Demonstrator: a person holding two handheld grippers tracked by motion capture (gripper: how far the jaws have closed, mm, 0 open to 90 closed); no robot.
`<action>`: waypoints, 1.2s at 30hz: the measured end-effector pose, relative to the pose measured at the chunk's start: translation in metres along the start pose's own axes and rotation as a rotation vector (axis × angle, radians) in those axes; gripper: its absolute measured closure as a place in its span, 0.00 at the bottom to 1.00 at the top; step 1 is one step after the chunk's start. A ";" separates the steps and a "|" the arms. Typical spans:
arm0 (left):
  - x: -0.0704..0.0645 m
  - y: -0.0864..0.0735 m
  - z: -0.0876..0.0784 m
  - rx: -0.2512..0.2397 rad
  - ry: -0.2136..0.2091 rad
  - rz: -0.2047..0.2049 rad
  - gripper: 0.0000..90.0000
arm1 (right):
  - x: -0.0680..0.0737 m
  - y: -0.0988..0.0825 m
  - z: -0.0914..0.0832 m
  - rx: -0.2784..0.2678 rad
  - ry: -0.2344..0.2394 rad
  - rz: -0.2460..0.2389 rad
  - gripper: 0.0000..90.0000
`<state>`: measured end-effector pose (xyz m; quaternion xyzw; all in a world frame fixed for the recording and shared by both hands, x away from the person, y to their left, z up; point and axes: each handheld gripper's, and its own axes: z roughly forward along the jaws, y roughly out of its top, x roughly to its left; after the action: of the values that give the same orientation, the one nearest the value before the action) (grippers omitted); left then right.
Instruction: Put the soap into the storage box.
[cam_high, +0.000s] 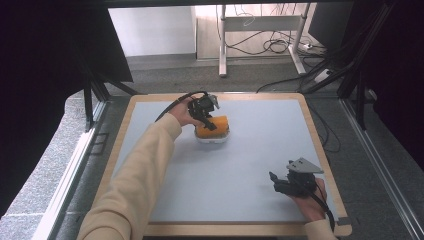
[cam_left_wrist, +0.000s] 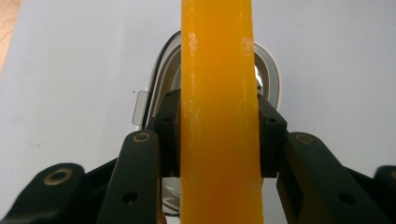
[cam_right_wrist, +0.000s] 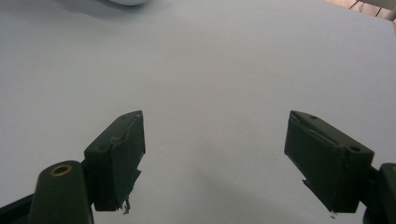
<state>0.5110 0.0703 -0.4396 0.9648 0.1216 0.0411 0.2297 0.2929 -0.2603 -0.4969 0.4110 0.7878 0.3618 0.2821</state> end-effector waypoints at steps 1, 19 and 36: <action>0.000 0.000 0.001 0.005 0.002 0.004 0.69 | 0.000 0.000 0.000 0.000 0.000 0.000 0.23; 0.003 0.000 -0.011 -0.069 0.129 0.001 0.47 | 0.001 0.000 0.000 -0.001 -0.003 -0.007 0.23; -0.001 -0.002 -0.030 -0.118 0.138 -0.041 0.43 | 0.001 0.000 0.000 -0.004 -0.002 -0.004 0.23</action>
<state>0.5057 0.0848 -0.4135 0.9418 0.1540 0.1097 0.2780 0.2924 -0.2589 -0.4969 0.4092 0.7876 0.3625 0.2843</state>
